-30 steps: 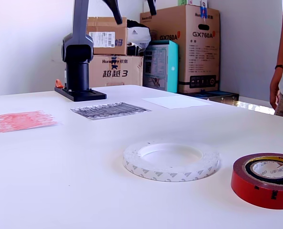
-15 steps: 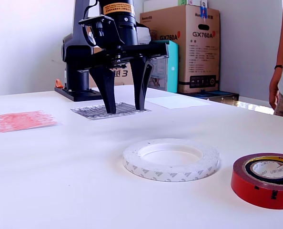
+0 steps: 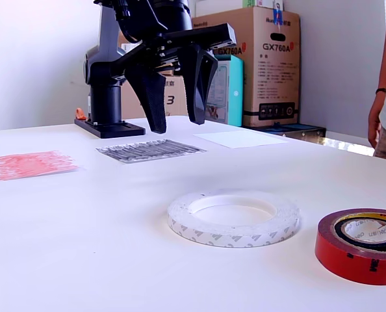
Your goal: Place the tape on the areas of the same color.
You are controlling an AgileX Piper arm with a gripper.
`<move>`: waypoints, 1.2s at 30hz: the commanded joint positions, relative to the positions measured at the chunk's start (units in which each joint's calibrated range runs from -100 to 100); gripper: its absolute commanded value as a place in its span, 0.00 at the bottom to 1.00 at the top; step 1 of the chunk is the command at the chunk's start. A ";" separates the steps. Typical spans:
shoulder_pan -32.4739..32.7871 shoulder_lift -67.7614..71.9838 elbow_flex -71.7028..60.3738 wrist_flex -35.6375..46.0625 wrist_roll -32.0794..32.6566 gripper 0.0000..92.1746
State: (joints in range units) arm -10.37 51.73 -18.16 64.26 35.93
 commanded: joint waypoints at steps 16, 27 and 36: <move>-0.27 13.19 -19.23 10.20 7.14 0.58; -0.82 19.37 -26.68 14.62 8.21 0.58; -1.29 19.83 -26.14 15.63 7.88 0.58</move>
State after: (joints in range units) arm -11.39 71.33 -44.95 79.44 43.83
